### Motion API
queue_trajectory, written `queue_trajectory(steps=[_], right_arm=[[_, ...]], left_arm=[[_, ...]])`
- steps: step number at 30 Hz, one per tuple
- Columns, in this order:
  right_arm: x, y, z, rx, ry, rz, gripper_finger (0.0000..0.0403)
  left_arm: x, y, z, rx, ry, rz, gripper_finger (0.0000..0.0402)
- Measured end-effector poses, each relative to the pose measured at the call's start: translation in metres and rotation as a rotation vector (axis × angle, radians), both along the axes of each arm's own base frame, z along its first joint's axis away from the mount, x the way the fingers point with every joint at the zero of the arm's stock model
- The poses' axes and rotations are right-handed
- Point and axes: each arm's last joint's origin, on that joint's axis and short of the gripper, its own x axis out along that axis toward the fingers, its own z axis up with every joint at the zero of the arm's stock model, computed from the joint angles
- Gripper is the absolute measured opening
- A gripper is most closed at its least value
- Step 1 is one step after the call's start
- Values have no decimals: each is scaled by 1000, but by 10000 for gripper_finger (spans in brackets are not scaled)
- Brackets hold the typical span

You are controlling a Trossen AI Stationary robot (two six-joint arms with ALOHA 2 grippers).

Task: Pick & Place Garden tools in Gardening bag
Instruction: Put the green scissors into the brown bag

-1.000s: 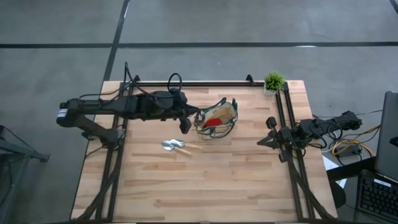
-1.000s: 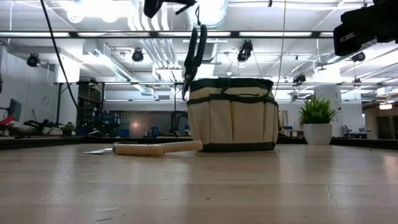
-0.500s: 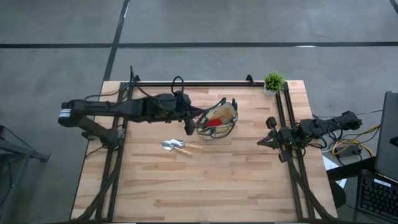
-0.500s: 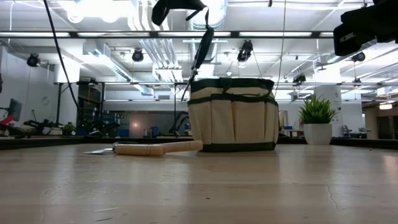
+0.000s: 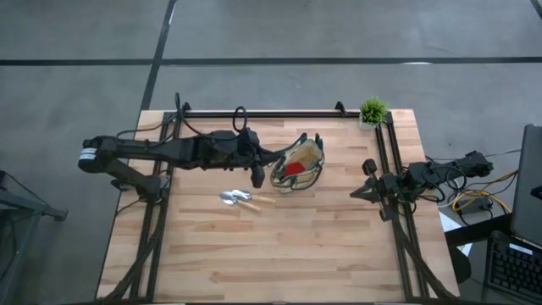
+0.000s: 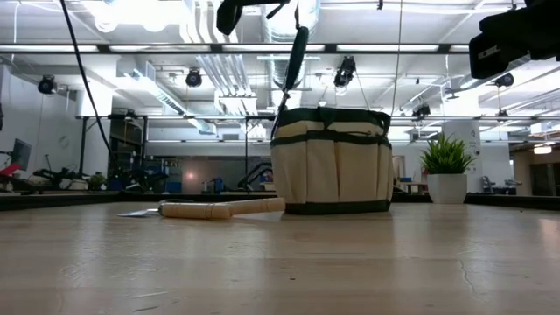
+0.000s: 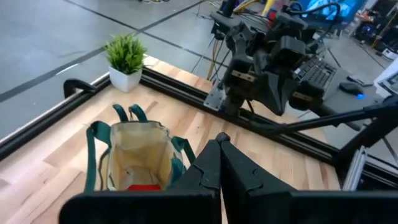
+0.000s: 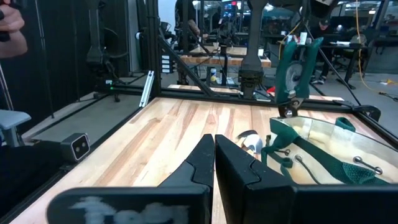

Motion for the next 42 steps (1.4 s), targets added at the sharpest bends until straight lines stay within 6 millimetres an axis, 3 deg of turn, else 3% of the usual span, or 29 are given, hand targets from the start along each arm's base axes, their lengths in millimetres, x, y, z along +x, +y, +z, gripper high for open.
queue_trajectory(steps=[9,21,32,42], right_arm=[[0,0,0,-1,0,0,8],[0,0,0,-1,0,0,8],[0,0,0,0,0,0,8],[0,0,0,-1,0,1,8]], left_arm=[[1,-7,2,41,-35,-26,0],[4,-11,-30,48,-90,-39,0],[4,-14,-22,154,-254,-57,0],[2,-13,-42,213,-189,-28,0]])
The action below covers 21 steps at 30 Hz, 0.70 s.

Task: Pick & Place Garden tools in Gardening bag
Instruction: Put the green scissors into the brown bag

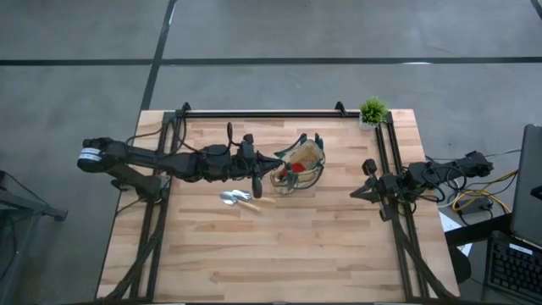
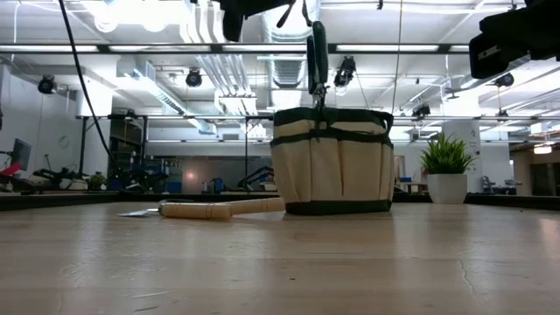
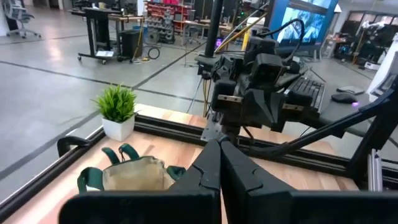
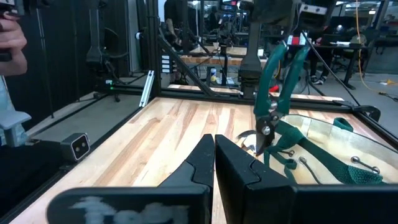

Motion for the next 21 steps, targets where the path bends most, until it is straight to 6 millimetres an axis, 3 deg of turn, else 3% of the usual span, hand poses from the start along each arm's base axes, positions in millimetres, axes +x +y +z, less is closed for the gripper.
queue_trajectory(steps=[7,14,21], right_arm=[[0,0,0,0,0,0,8],[0,0,0,-1,0,0,8],[0,0,0,1,0,0,8]], left_arm=[[-3,-9,5,-32,-12,-33,0],[-23,-11,17,-45,32,-15,0],[-37,-14,16,-94,106,-7,0]])
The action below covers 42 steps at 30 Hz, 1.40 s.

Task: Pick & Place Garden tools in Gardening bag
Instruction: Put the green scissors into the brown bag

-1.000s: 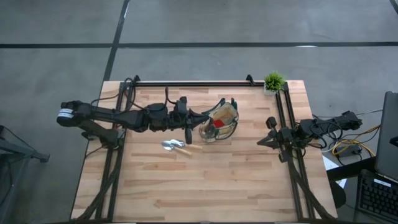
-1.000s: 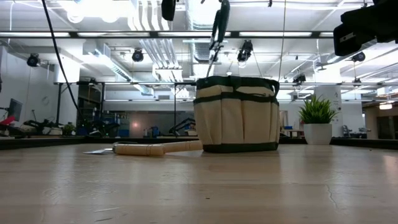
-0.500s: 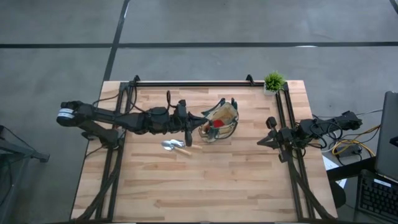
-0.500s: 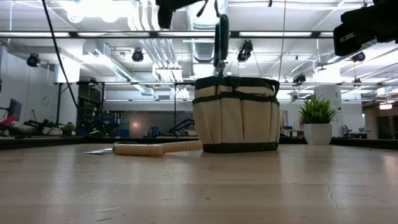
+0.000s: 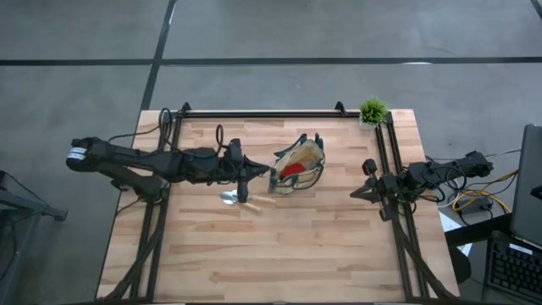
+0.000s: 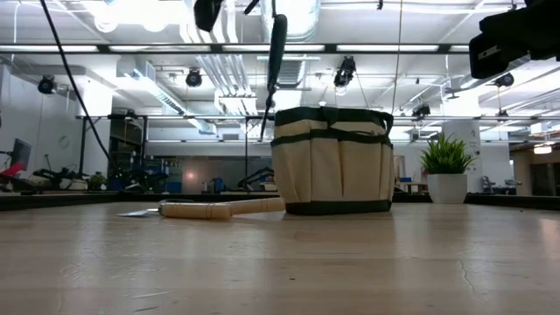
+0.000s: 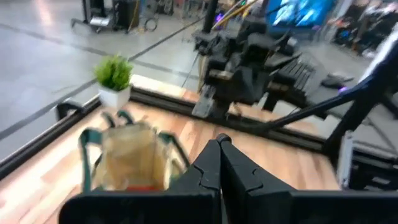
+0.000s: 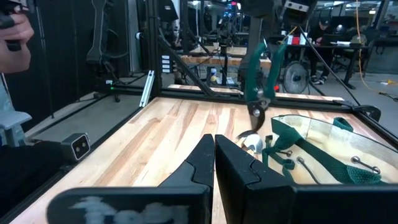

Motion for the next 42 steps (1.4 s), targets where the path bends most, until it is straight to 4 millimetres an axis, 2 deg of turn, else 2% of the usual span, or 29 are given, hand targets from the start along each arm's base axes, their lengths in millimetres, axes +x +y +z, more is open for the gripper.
queue_trajectory(steps=[6,11,16,24,33,42], right_arm=[[0,0,0,-1,0,0,8],[0,0,0,-1,0,0,8],[0,0,0,-2,0,0,8],[0,0,0,-1,0,-1,8],[0,0,0,-1,0,0,8],[0,0,0,-1,0,0,8]], left_arm=[[1,3,2,25,-14,38,0],[3,19,10,69,-52,93,0],[11,35,1,65,-20,136,0],[25,36,-12,133,-10,132,0],[25,37,-2,195,-83,150,0],[29,38,-3,248,-87,181,0]])
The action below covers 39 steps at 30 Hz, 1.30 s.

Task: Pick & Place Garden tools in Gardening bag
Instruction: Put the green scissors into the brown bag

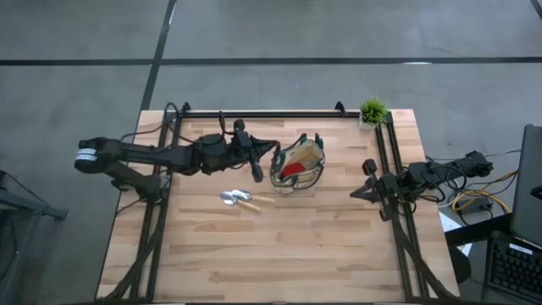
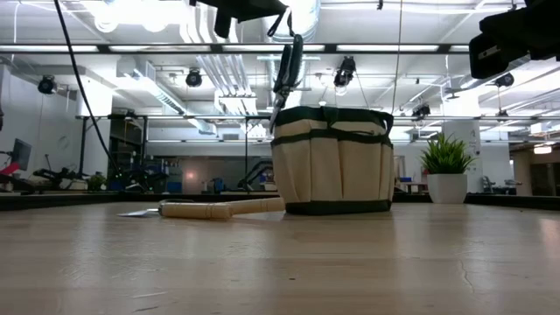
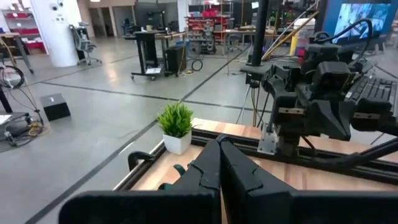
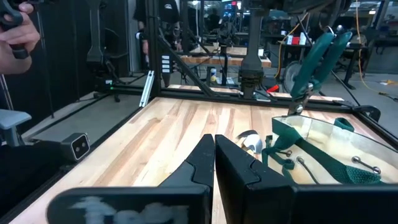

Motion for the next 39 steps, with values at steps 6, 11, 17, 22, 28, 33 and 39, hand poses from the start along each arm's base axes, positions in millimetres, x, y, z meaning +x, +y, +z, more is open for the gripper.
queue_trajectory(steps=[6,11,17,22,28,33,39], right_arm=[[0,0,0,0,0,0,8],[0,0,0,1,0,-1,8],[0,0,0,1,0,0,8],[0,0,0,0,0,0,8],[0,0,0,0,0,0,8],[0,0,0,1,0,0,8],[0,0,0,1,0,0,8]], left_arm=[[11,0,-9,-10,-6,0,0],[18,0,-13,-23,-35,-1,0],[20,0,-11,-28,-77,-1,0],[21,0,-13,-80,-92,-3,0],[26,0,-18,-123,-99,-3,0],[31,-2,-22,-130,-111,-12,0],[33,-3,-22,-145,-133,-17,0]])
